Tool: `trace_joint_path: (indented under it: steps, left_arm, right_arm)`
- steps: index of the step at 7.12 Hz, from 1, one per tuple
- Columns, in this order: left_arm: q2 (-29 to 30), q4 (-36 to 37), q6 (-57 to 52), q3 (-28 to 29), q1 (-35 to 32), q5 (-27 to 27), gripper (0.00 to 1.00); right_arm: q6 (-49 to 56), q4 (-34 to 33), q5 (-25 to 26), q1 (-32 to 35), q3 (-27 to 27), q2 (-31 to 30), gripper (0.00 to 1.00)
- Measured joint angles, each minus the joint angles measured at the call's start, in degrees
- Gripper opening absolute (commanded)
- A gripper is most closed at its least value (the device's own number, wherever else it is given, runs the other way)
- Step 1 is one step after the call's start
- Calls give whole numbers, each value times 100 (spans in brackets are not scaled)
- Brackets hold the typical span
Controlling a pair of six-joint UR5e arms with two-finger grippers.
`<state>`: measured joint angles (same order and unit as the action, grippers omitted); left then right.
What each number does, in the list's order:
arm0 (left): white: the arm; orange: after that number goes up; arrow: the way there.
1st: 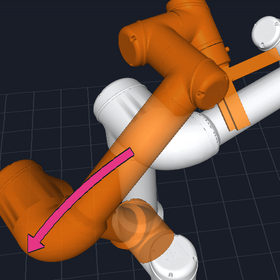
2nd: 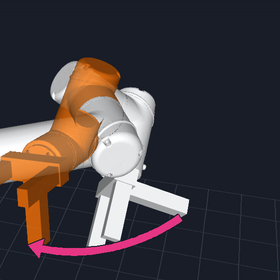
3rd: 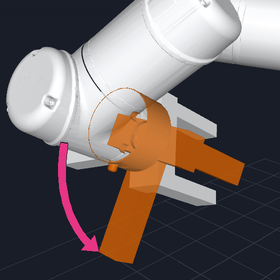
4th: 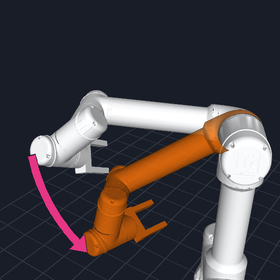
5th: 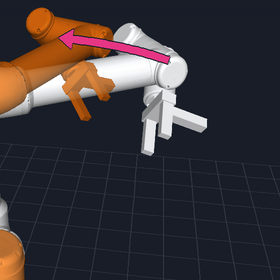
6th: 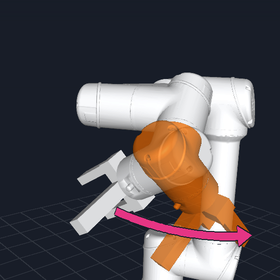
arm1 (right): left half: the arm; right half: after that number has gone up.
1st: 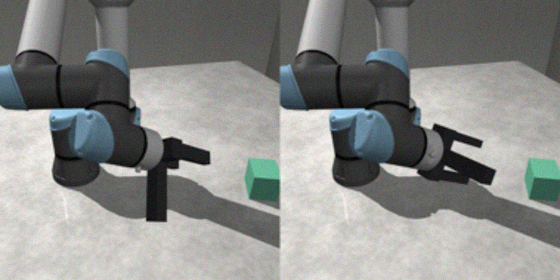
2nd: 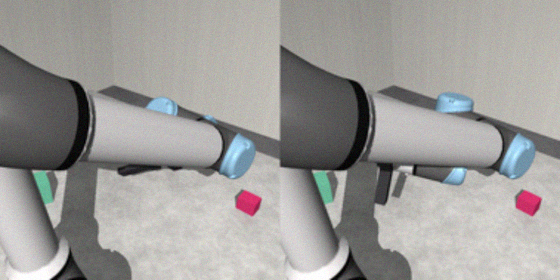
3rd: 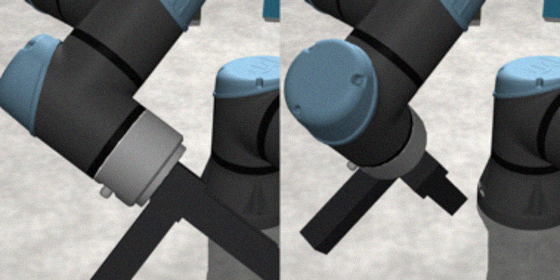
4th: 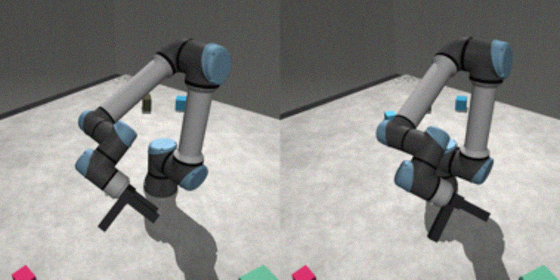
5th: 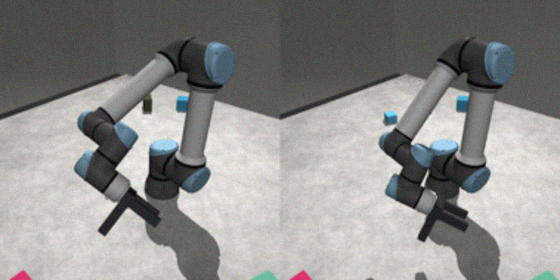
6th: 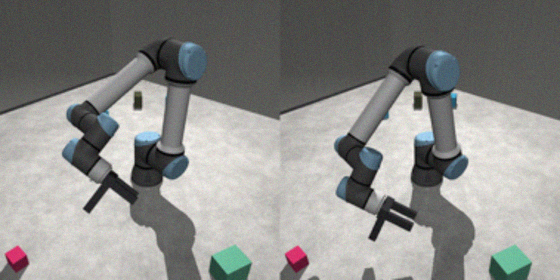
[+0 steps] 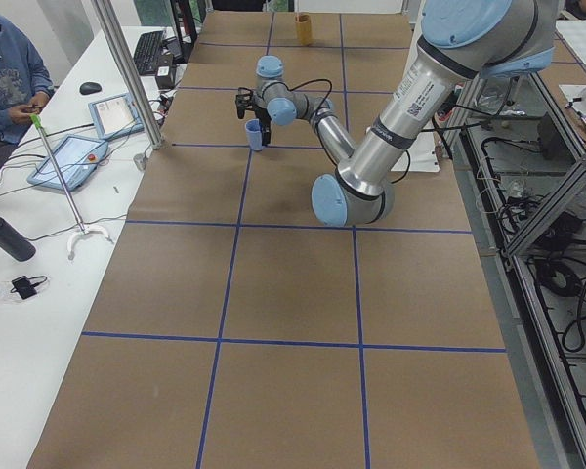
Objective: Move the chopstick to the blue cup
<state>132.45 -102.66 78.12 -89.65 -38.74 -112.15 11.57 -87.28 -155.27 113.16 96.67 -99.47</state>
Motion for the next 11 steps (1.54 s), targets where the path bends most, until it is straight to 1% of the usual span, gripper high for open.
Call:
trace_joint_path:
  steps: [1,4,5,6,8,10,11]
  left_arm:
    - [0,0,1,0,9,0,97]
    - [0,0,3,37,54,8,97]
    - [0,0,5,39,68,8,97]
    - [0,0,-1,38,73,7,97]
    - [1,2,-12,-19,72,1,97]
    - [-40,37,-40,-212,-87,-15,97]
    - [-206,60,-141,-384,-255,-86,97]
  right_arm:
    - [2,-150,35,28,171,0,0]
    - [3,-328,175,99,491,15,0]
    - [-108,-630,195,10,780,42,0]
    - [-490,-968,208,-176,1146,109,0]
    - [-1928,-1192,201,-790,1680,528,0]
    - [-3449,-1218,204,-1558,1842,1339,0]
    - [-4379,-1219,216,-2049,1860,1858,0]
